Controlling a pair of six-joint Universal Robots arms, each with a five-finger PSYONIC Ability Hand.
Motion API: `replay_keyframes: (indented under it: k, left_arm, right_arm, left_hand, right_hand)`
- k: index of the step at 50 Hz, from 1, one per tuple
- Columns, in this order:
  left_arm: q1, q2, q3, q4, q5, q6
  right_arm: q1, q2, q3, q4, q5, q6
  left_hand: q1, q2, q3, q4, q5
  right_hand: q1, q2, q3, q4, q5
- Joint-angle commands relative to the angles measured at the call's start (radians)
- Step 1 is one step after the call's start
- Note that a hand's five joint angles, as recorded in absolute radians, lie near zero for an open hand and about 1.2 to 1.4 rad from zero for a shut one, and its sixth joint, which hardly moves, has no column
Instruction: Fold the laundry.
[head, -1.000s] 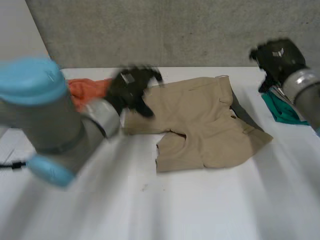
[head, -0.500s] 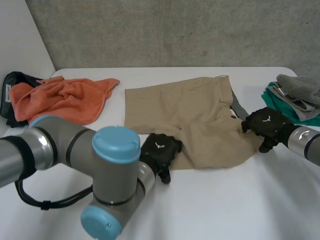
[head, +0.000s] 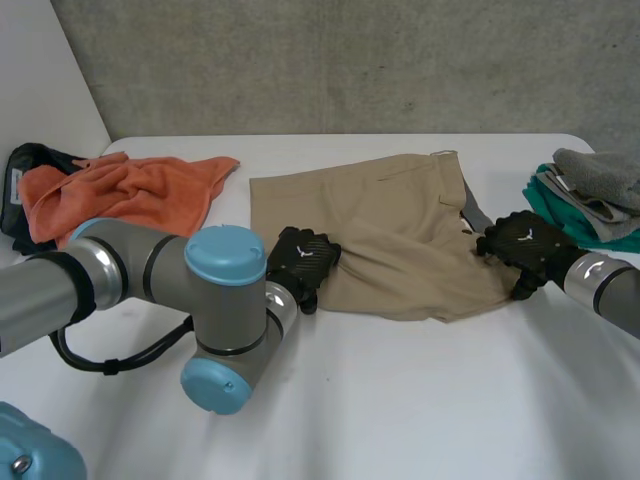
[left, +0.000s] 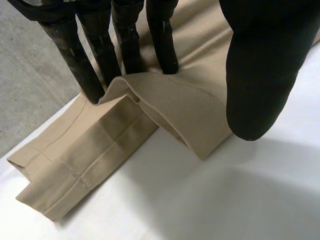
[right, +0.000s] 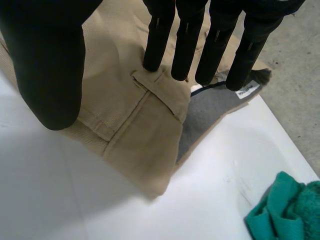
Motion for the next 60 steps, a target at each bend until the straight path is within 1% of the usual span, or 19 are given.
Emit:
replay_keyframes:
  k: [1, 8, 12, 13, 16, 25, 29, 35, 36, 37, 39, 40, 43, 49, 54, 55, 58, 59, 60]
  left_arm:
    - [0.004, -0.032, 0.03, 0.004, 0.015, 0.003]
    - [0.01, -0.062, 0.056, 0.004, 0.059, 0.003]
    - [0.016, -0.072, 0.074, 0.004, 0.061, 0.002]
    - [0.019, -0.069, 0.076, 0.005, 0.061, 0.003]
    - [0.023, -0.055, 0.078, 0.008, 0.056, 0.003]
    - [0.03, 0.08, 0.045, 0.027, 0.044, -0.009]
    - [0.03, 0.108, 0.027, 0.013, 0.04, -0.014]
    - [0.031, 0.192, -0.021, -0.022, 0.041, -0.077]
    - [0.03, 0.203, -0.025, -0.027, 0.041, -0.092]
    - [0.03, 0.209, -0.027, -0.028, 0.041, -0.1]
    - [0.03, 0.231, -0.036, -0.038, 0.044, -0.13]
    - [0.03, 0.243, -0.042, -0.048, 0.044, -0.144]
    - [0.031, 0.264, -0.054, -0.073, 0.044, -0.158]
    - [0.028, 0.37, -0.103, -0.192, 0.044, -0.166]
    - [0.028, 0.484, -0.171, -0.315, 0.046, -0.159]
    - [0.027, 0.522, -0.2, -0.368, 0.046, -0.158]
    - [0.023, 0.585, -0.26, -0.462, 0.047, -0.15]
    - [0.02, 0.621, -0.296, -0.534, 0.05, -0.149]
    - [0.019, 0.643, -0.324, -0.574, 0.053, -0.149]
  right_arm:
    - [-0.009, -0.045, 0.004, 0.012, 0.023, 0.004]
    - [-0.01, -0.064, 0.011, 0.018, 0.031, 0.003]
    - [-0.009, -0.056, 0.015, 0.02, 0.032, 0.001]
    - [-0.009, -0.053, 0.016, 0.02, 0.032, 0.001]
    - [-0.009, -0.051, 0.021, 0.02, 0.031, 0.001]
    - [-0.004, -0.053, 0.025, 0.021, 0.029, 0.007]
    - [-0.004, -0.051, 0.024, 0.021, 0.025, 0.007]
    - [-0.004, -0.01, 0.019, 0.021, 0.022, -0.002]
    - [-0.003, -0.005, 0.018, 0.021, 0.022, -0.001]
    - [-0.001, 0.005, 0.013, 0.015, 0.02, 0.004]
    - [0.002, 0.013, 0.007, 0.009, 0.019, 0.01]
    - [0.003, 0.019, -0.001, 0.005, 0.019, 0.015]
    - [0.003, 0.021, -0.013, -0.002, 0.025, 0.029]
    - [-0.003, -0.014, 0.018, 0.015, 0.036, 0.065]
    - [-0.01, -0.164, 0.099, 0.127, 0.042, 0.038]
    - [-0.01, -0.229, 0.122, 0.196, 0.045, 0.02]
    - [-0.014, -0.316, 0.156, 0.319, 0.045, -0.011]
    - [-0.024, -0.371, 0.181, 0.409, 0.046, -0.04]
    - [-0.033, -0.399, 0.198, 0.452, 0.048, -0.059]
  left_hand:
    - [0.102, 0.104, 0.096, 0.089, 0.089]
    - [0.269, 0.271, 0.263, 0.256, 0.256]
    - [0.542, 0.543, 0.536, 0.528, 0.529]
    - [0.714, 0.716, 0.708, 0.7, 0.701]
    - [0.894, 0.896, 0.888, 0.881, 0.881]
    - [0.895, 0.896, 0.889, 0.881, 0.882]
    - [0.895, 0.896, 0.889, 0.881, 0.882]
    - [0.895, 0.896, 0.889, 0.881, 0.882]
    - [0.895, 0.896, 0.889, 0.881, 0.882]
    - [0.895, 0.896, 0.889, 0.881, 0.882]
    - [0.895, 0.896, 0.889, 0.881, 0.882]
    - [0.895, 0.896, 0.889, 0.881, 0.882]
    - [0.895, 0.896, 0.889, 0.881, 0.882]
    - [0.895, 0.896, 0.889, 0.881, 0.882]
    - [0.895, 0.896, 0.889, 0.881, 0.882]
    - [0.895, 0.896, 0.889, 0.881, 0.882]
    - [0.895, 0.896, 0.889, 0.881, 0.882]
    - [0.895, 0.896, 0.889, 0.881, 0.882]
    - [0.895, 0.896, 0.889, 0.881, 0.882]
  right_hand:
    - [0.023, 0.037, 0.045, 0.042, 0.07]
    - [0.02, 0.034, 0.042, 0.039, 0.067]
    - [0.026, 0.04, 0.048, 0.045, 0.073]
    - [0.026, 0.04, 0.048, 0.045, 0.073]
    - [0.029, 0.043, 0.051, 0.048, 0.076]
    - [0.023, 0.037, 0.045, 0.042, 0.07]
    - [0.026, 0.04, 0.048, 0.045, 0.073]
    - [0.055, 0.069, 0.077, 0.074, 0.102]
    - [0.087, 0.101, 0.109, 0.106, 0.135]
    - [0.259, 0.273, 0.281, 0.278, 0.306]
    - [0.485, 0.499, 0.507, 0.505, 0.533]
    - [0.831, 0.845, 0.853, 0.851, 0.879]
    - [0.835, 0.849, 0.857, 0.854, 0.882]
    - [0.835, 0.849, 0.857, 0.854, 0.882]
    - [0.835, 0.849, 0.857, 0.854, 0.882]
    - [0.835, 0.849, 0.857, 0.854, 0.882]
    - [0.835, 0.849, 0.857, 0.854, 0.882]
    - [0.835, 0.849, 0.857, 0.854, 0.882]
    - [0.835, 0.849, 0.857, 0.854, 0.882]
